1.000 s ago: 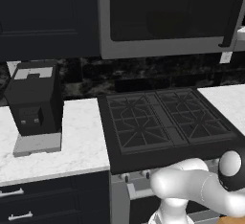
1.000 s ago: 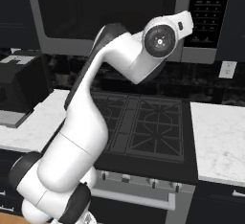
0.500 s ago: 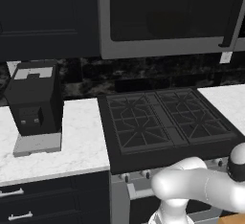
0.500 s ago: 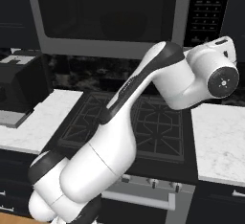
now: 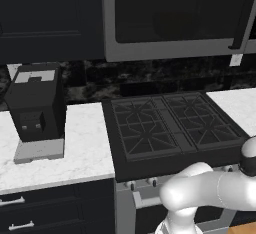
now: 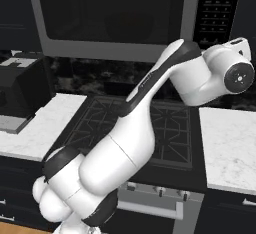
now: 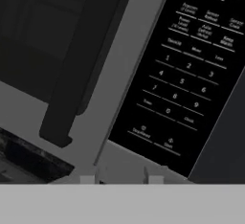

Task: Open the microwave, place the bowl with waffle inside the microwave, then close the microwave door and turn it on.

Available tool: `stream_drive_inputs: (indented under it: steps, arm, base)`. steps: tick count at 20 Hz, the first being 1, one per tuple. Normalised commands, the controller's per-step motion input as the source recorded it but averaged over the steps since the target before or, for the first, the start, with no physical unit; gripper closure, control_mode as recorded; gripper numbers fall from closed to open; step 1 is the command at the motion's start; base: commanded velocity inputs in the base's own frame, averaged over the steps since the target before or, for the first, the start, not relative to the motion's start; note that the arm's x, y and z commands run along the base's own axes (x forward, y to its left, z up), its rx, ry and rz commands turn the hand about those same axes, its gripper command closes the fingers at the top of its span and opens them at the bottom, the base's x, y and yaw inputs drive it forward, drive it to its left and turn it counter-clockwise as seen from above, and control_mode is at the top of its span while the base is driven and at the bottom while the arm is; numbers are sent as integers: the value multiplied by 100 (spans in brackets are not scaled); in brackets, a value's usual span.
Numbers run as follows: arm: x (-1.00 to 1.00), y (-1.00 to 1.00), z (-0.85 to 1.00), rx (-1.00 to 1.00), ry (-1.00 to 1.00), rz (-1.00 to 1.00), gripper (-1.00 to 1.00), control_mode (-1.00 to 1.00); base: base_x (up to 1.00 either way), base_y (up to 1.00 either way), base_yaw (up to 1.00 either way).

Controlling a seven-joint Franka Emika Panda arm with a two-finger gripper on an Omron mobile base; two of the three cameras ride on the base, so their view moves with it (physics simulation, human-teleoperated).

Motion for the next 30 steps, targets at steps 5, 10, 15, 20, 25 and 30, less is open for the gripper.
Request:
stream_drive_inputs:
  steps: [5,10,15,20,25,30]
  arm:
    - [15,-20,-31,0,-25,0,100,-100]
    - [11,-33,-11,0,-18,0,100,-100]
    - [25,-41,0,0,0,0,100,-100]
    - [27,-18,1,0,0,0,100,-100]
    - [13,-3,5,0,1,1,100,-100]
    - [12,0,8,0,0,1,100,-100]
  base:
    - [0,0,0]
    - [0,0,0]
    - [0,0,0]
    - [0,0,0]
    - [0,0,0]
    - [0,0,0]
